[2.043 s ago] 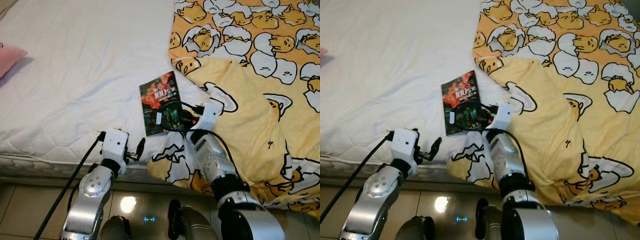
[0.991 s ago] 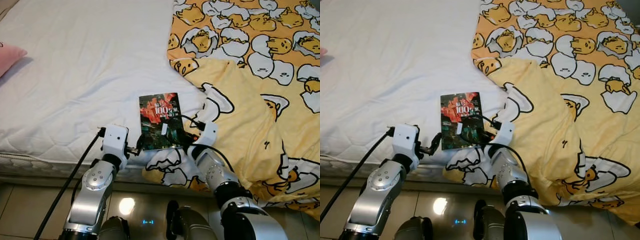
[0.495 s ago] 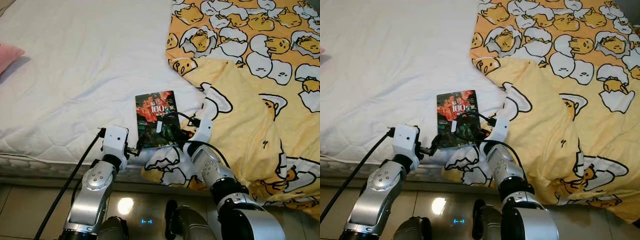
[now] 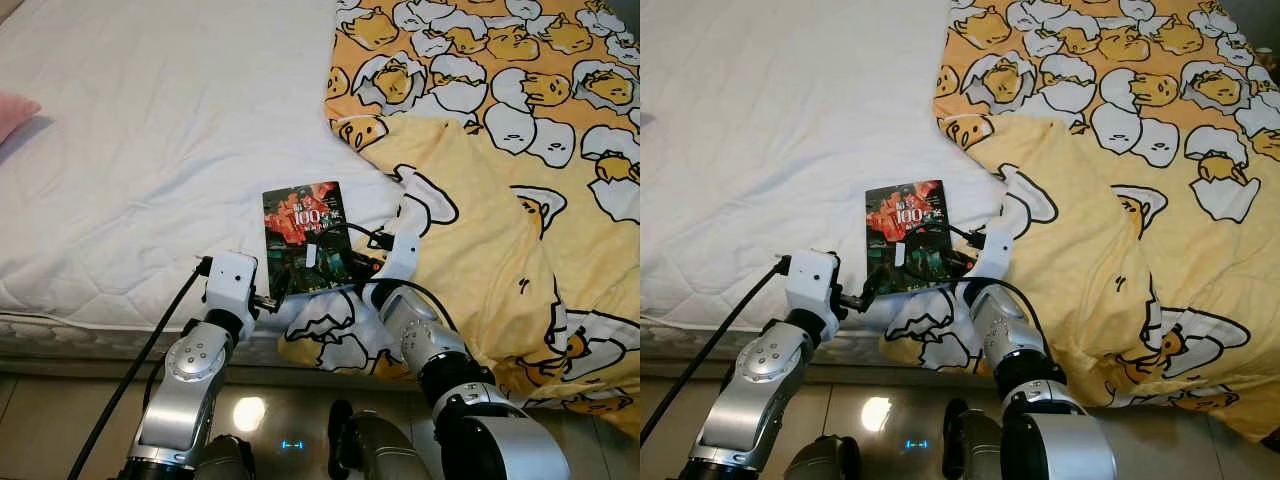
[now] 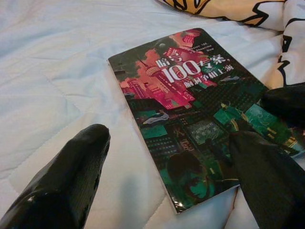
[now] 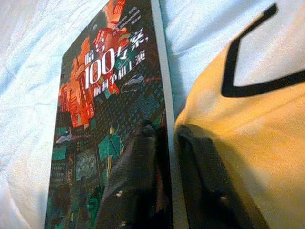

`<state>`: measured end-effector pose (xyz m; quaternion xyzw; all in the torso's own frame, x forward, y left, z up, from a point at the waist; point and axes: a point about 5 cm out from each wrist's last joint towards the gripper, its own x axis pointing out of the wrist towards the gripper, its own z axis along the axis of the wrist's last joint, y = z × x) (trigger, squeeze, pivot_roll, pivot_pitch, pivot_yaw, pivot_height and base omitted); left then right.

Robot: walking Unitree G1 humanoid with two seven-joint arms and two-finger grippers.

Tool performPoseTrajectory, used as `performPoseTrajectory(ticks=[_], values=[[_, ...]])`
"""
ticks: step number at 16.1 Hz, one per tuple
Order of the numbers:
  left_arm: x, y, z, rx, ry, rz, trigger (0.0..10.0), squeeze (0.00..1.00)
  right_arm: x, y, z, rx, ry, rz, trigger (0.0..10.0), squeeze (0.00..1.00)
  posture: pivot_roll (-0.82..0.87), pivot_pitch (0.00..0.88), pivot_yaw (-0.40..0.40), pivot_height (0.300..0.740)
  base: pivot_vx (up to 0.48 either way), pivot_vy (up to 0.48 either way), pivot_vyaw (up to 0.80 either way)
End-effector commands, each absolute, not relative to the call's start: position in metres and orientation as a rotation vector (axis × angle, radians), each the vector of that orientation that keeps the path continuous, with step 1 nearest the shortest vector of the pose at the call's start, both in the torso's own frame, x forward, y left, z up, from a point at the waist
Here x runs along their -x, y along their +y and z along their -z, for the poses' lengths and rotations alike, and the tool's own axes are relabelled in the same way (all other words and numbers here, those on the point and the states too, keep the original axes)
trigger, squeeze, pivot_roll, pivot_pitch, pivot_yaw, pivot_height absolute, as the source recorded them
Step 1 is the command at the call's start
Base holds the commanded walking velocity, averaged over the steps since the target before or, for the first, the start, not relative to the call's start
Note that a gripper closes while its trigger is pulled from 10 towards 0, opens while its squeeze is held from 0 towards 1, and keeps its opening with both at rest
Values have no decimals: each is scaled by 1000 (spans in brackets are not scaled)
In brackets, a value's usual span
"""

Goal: Clean up the room

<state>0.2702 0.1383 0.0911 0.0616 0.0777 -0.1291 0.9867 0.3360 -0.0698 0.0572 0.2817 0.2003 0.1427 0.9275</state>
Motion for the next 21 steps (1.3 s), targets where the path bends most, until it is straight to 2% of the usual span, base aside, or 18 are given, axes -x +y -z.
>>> performPoseTrajectory(ticks=[1,3,6,8,9,10,15,16,17,19,20,21], values=[[-269,136,-86,-136,173,264,10000,0,-336,-46,-67,-645,403,-354,0,0,86,191,-90,736,0,0,0],[-269,137,-86,-138,173,264,10000,0,-336,-44,-68,-665,398,-361,0,0,87,189,-90,736,0,0,0],[-269,138,-86,-141,176,265,10000,0,-337,-37,-76,-579,350,-413,0,0,86,191,-87,736,0,0,0],[-269,138,-85,-142,178,267,10000,0,-337,-40,-69,-626,423,-351,0,0,82,200,-88,736,0,0,0],[-269,138,-85,-142,179,266,10000,0,-336,-41,-66,-659,444,-340,8784,1000,83,203,-88,736,0,0,0],[-269,139,-85,-143,179,265,10000,0,-335,-41,-64,-684,459,-344,10000,1000,83,205,-88,736,0,0,0],[-270,139,-84,-145,183,267,10000,0,-329,-35,-56,-698,516,-342,10000,1000,75,213,-84,736,0,0,0],[-270,138,-84,-144,183,268,10000,0,-327,-34,-53,-688,538,-341,10000,0,70,216,-84,736,0,0,0],[-271,138,-85,-143,183,269,10000,0,-326,-34,-51,-682,550,-340,10000,0,70,216,-84,736,0,0,0],[-271,136,-85,-136,180,272,10000,0,-321,-33,-45,-521,544,-368,10000,0,70,217,-84,736,0,0,0],[-271,134,-86,-119,178,280,10000,0,-321,-37,-46,-322,475,-384,10000,0,70,217,-84,736,0,0,0],[-272,133,-88,-82,183,278,10000,0,-320,-41,-46,-222,434,-377,10000,0,69,217,-89,736,0,0,0]])
